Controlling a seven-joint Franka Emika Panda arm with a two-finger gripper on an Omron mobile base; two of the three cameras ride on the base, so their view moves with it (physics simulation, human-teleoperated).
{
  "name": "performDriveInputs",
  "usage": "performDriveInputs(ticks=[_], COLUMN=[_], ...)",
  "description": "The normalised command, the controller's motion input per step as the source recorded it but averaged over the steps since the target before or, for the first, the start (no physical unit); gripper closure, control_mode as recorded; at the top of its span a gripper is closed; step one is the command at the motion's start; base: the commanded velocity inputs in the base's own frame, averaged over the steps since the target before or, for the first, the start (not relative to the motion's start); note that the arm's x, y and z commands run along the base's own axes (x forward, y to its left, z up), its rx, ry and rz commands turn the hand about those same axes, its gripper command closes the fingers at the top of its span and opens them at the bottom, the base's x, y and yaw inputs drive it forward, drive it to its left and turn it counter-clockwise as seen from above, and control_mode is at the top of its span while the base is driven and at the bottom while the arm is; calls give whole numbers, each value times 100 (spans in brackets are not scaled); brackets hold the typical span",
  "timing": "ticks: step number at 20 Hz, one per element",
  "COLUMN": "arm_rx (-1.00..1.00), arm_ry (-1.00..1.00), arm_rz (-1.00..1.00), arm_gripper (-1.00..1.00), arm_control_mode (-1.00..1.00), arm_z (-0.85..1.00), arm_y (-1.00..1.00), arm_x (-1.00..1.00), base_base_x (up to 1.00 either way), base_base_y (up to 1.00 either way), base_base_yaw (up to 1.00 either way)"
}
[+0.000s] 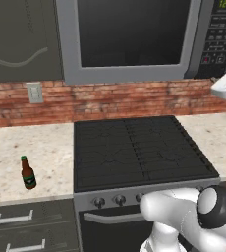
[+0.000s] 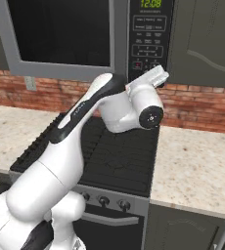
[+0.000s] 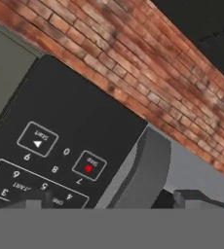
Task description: Place the microwavable item in the microwave. Then, close the microwave door and press the start button.
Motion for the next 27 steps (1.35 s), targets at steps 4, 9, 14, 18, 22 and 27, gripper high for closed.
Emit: performDriveInputs(ticks=[4, 9, 14, 18, 22, 27], arm_rx=[14, 9, 7, 6, 2, 0], arm_ry=[0, 0, 0, 0, 0, 0], arm_rz=[13, 12, 9, 7, 6, 3], arm_gripper=[-100, -100, -100, -100, -100, -100], arm_control_mode=[-100, -100, -100, -100, -100, -100], arm_z=[-1, -4, -9, -17, -25, -25], arm_y=[-37, -11, -7, -16, 2, 35], arm_x=[52, 66, 64, 54, 22, 0], base_base_x=[0, 0, 0, 0, 0, 0], base_base_y=[0, 0, 0, 0, 0, 0], base_base_yaw=[0, 0, 0, 0, 0, 0])
